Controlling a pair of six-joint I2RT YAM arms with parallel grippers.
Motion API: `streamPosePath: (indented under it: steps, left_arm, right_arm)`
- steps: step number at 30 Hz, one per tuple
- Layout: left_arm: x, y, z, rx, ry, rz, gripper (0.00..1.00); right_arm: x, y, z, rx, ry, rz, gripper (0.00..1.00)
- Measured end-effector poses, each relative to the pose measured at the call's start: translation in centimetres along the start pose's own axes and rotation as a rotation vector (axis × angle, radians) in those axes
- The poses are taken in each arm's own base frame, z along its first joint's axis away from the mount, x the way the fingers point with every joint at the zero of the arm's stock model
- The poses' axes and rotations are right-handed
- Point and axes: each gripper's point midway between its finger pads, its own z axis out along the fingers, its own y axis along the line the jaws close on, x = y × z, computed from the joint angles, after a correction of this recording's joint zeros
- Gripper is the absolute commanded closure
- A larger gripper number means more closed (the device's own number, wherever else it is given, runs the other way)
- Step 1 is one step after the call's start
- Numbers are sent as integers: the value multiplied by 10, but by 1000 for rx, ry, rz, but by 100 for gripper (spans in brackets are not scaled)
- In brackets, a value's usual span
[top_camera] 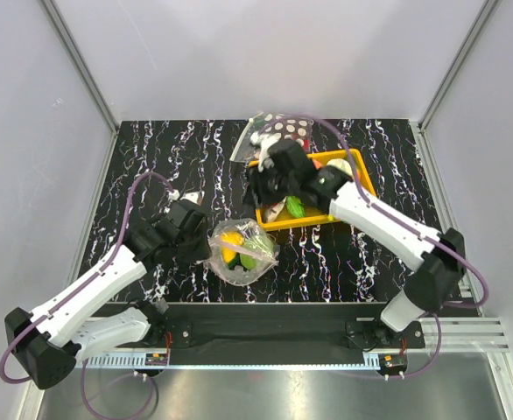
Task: Open the zip-top bag and remove the fake food
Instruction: Place the fake fruit in the bin, then pick up the fake vegetable from the zipper food storage bag.
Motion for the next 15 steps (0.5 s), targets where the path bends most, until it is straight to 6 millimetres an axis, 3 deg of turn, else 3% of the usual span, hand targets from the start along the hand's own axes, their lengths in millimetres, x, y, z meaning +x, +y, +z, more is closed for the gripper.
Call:
streamPosePath:
  steps: [3,6,11,15]
  left_arm:
    - [-3,-6,-2,23,-4,2,76]
    - [-5,-10,-3,38,-3,2,76]
    - [-5,-14,-3,49,10,4,76]
    - [-5,-17,-3,56,24,9,76]
  right_arm:
    - [39,54,-21,-121,65,-61,66]
    - [61,87,-47,-217,91,-93,71]
    - [77,132,-85,-354,80,-145,72]
    - [93,151,-92,-415,112,-176,73]
